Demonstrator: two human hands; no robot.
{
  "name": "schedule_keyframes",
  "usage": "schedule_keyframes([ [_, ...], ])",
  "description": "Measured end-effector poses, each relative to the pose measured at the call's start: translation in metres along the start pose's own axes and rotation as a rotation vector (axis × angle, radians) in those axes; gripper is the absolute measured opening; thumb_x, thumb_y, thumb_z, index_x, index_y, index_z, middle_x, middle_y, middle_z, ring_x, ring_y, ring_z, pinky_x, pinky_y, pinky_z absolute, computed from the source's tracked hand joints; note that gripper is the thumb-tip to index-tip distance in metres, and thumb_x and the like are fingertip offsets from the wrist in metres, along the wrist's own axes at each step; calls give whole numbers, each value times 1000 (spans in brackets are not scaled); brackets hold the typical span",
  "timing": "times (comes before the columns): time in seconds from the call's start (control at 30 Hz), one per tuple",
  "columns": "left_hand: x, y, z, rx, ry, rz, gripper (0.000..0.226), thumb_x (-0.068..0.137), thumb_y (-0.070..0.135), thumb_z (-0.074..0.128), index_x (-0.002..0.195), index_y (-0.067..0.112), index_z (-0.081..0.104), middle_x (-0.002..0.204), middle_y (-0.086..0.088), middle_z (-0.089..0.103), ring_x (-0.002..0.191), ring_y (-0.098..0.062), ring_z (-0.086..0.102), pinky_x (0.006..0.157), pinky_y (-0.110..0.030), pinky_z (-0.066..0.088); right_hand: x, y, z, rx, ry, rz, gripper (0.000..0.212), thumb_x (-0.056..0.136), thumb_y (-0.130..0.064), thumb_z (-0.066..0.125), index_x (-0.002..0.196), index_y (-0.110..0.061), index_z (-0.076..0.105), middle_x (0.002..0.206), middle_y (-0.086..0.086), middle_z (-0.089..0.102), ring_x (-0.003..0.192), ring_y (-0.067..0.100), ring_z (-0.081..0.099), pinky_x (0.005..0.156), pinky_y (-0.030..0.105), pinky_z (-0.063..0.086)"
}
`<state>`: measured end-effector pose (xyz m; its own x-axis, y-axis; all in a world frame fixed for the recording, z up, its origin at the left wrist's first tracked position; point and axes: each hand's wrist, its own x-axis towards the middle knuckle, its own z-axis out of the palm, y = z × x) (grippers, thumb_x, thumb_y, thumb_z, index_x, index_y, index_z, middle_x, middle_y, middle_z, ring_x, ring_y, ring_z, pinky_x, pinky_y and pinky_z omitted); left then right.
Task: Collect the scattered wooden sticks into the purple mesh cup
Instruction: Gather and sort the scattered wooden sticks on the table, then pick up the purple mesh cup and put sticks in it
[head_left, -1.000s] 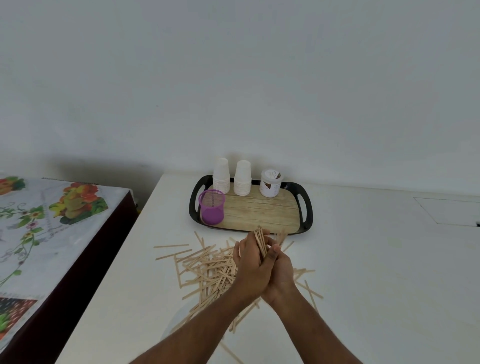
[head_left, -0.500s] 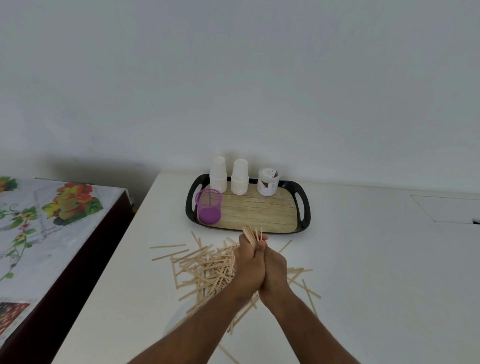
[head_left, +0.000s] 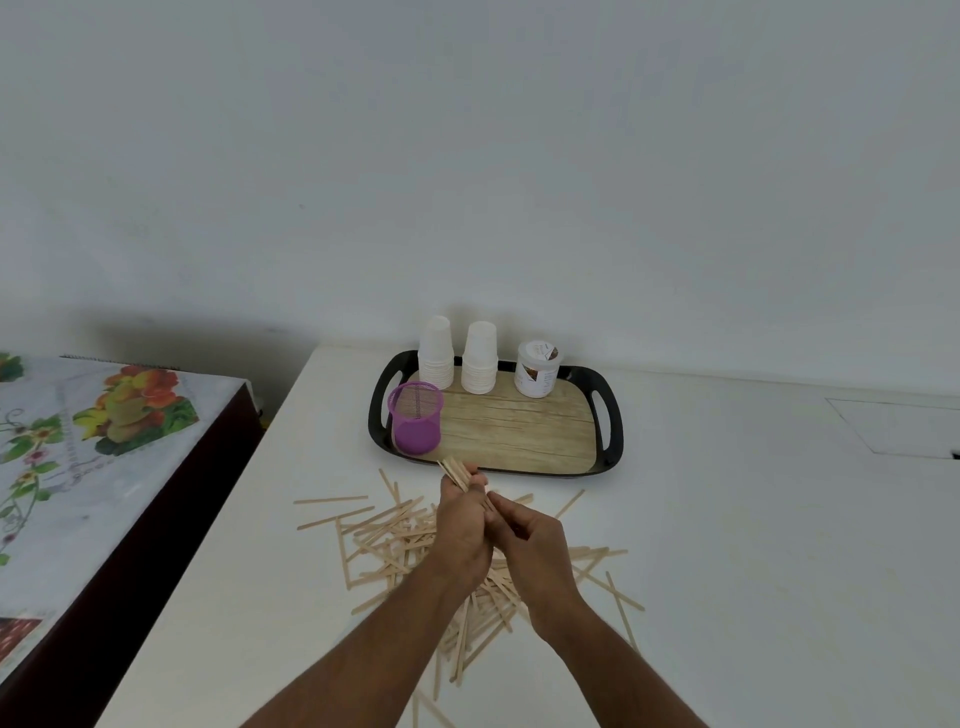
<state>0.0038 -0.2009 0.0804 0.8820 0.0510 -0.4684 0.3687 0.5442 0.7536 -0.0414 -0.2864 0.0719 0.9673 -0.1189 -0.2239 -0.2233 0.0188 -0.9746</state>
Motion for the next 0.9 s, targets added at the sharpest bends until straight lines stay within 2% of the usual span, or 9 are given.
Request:
schedule_keyframes([
  [0.1, 4, 0, 1, -85, -49, -27, 13, 111, 12, 37, 109, 9, 50, 102, -8, 55, 69, -18, 53, 58, -29, 60, 7, 5, -4, -94, 52, -103, 33, 93, -13, 76, 119, -33, 75, 103, -14, 80, 101, 2, 75, 91, 24, 60],
  [0.17, 5, -2, 4, -101, -114, -27, 10, 111, 16, 37, 112, 13, 47, 105, -6, 62, 84, -27, 61, 83, -52, 62, 12, 7, -5, -144, 96, -165, 34, 91, -11, 78, 119, -30, 76, 100, -15, 80, 98, 3, 75, 90, 26, 61],
  [0.23, 8, -1, 4, -81, -138, -11, 8, 111, 18, 37, 113, 16, 44, 102, -4, 67, 89, -29, 60, 101, -66, 50, 17, 7, -4, -185, 123, -208, 37, 89, -12, 79, 120, -31, 76, 100, -17, 80, 98, 1, 75, 88, 24, 61],
  [0.4, 18, 1, 2, -43, -201, 1, 9, 112, 25, 35, 106, 25, 43, 94, 0, 70, 71, -13, 66, 73, -42, 54, 26, 5, 0, -233, 180, -338, 43, 89, -6, 78, 116, -40, 73, 101, -28, 76, 98, -4, 73, 82, 13, 57],
  [0.47, 24, 2, -1, 2, -200, -14, 9, 111, 28, 36, 106, 27, 43, 98, 3, 71, 74, -17, 64, 73, -42, 49, 31, 4, 2, -228, 176, -332, 39, 91, -9, 76, 115, -39, 74, 102, -30, 76, 99, -5, 72, 80, 13, 57],
  [0.6, 35, 10, -11, 95, -157, -9, 16, 109, 25, 45, 122, 15, 47, 110, -2, 66, 87, -18, 58, 64, -31, 48, 44, 2, 7, -96, 73, -136, 29, 96, -10, 71, 117, -29, 78, 98, -12, 81, 85, 4, 75, 78, 22, 61],
  [0.67, 41, 13, -17, 164, -139, 2, 21, 106, 24, 52, 126, 18, 49, 117, -3, 64, 101, -16, 60, 71, -30, 50, 50, 1, 8, 57, 47, -36, 23, 96, -10, 71, 113, -22, 80, 89, 3, 81, 70, 11, 67, 72, 23, 60],
  [0.8, 60, 21, -33, 326, -91, 124, 41, 99, 43, 62, 130, 21, 48, 137, -1, 51, 125, -13, 50, 109, -38, 39, 61, 1, 4, 276, 20, 78, 22, 96, -3, 68, 116, -5, 77, 85, 13, 73, 70, 17, 60, 78, 27, 60],
  [0.9, 86, 37, -45, 705, 182, 424, 72, 86, 55, 70, 140, 15, 44, 139, -6, 40, 127, -25, 44, 106, -43, 41, 68, 1, -2, 333, 22, 113, 23, 97, 0, 64, 117, -1, 74, 87, 16, 69, 69, 17, 60, 77, 26, 60],
])
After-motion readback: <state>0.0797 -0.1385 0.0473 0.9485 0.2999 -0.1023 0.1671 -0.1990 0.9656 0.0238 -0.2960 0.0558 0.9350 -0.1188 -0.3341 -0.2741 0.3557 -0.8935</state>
